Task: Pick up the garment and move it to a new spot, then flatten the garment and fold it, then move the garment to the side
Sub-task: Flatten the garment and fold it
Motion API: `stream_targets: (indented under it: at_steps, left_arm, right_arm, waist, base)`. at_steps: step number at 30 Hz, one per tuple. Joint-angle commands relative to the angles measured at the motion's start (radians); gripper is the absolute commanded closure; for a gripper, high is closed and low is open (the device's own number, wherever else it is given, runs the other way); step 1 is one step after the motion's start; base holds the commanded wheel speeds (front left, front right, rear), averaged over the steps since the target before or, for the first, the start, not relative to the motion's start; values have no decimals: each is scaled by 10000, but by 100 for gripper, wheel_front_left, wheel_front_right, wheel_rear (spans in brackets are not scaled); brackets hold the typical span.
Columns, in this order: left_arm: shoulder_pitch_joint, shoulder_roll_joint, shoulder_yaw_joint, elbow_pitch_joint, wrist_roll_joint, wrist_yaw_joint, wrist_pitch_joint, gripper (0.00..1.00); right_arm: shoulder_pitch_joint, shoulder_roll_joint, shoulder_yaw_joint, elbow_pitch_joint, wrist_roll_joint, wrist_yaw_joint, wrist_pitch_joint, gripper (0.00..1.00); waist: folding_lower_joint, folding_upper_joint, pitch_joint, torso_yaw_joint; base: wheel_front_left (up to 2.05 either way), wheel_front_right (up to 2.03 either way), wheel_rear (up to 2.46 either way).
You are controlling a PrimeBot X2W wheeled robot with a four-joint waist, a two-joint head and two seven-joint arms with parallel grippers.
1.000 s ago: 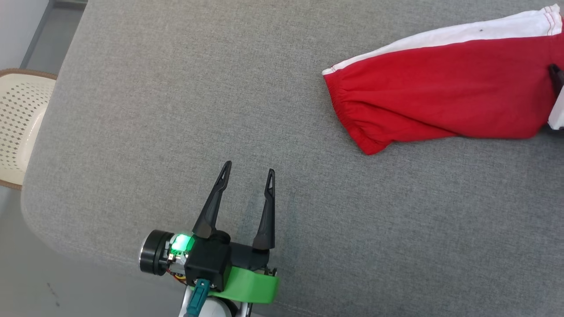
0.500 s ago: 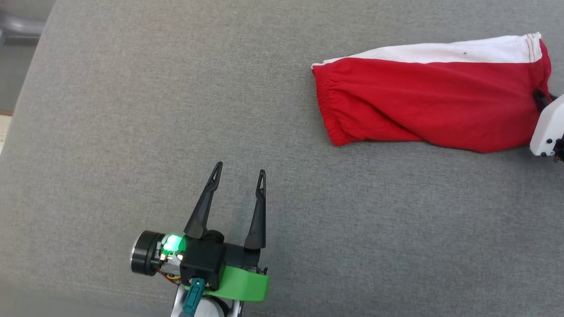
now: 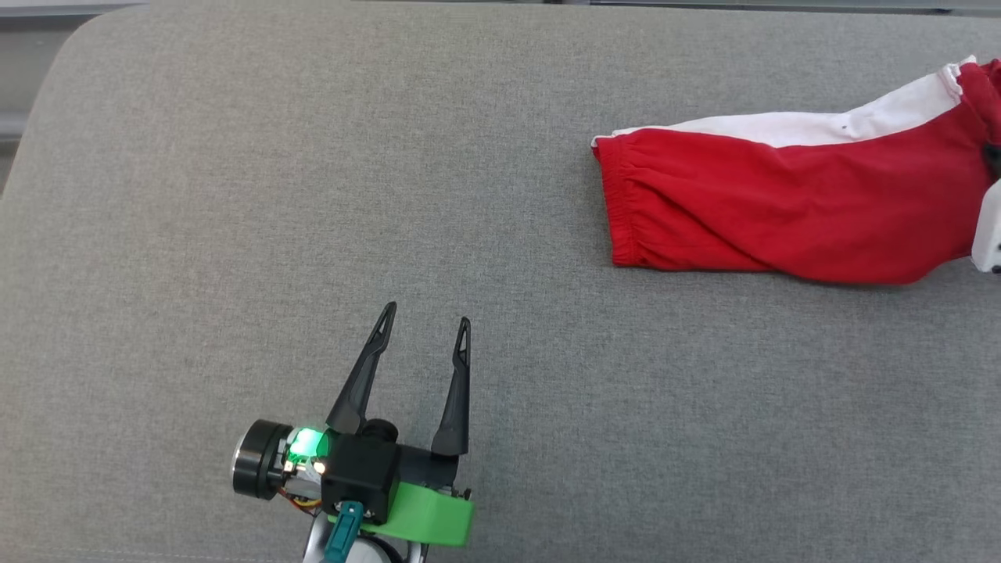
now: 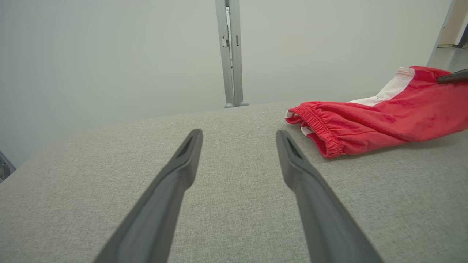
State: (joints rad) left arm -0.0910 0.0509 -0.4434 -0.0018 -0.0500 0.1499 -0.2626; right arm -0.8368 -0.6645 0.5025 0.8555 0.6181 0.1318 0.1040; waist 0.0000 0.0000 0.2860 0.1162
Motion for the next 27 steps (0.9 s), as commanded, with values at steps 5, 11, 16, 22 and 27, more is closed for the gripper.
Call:
stream_targets:
  at_steps: [5,11,16,22,27]
  left_arm:
    - [284,22,41,85,55,-50,-25,0]
    - [452,16,2,61,30,-34,-23,0]
    - [477,11,-48,24,11,-39,-23,0]
    - [334,6,-131,61,-59,-12,-23,0]
    - [218,3,-196,65,-135,31,-23,0]
  right_arm:
    - [-141,583,-245,-566,-416,-23,592,100]
    - [50,1275,-577,-1534,-908,-23,1313,100]
    - [229,1950,-962,-2411,-1375,-23,1813,100]
    - [638,2628,-1336,-3529,-1949,-23,2388,100]
    - [1141,3071,-1528,-4504,-2352,-23,2812,100]
  waist:
    - [0,0,-440,214]
    - [0,0,-661,461]
    - [0,0,-635,677]
    - [0,0,-495,918]
    - [0,0,-374,1053]
  base:
    - [0,0,0]
    - [0,0,0]
    - [0,0,0]
    - [0,0,0]
    - [0,0,0]
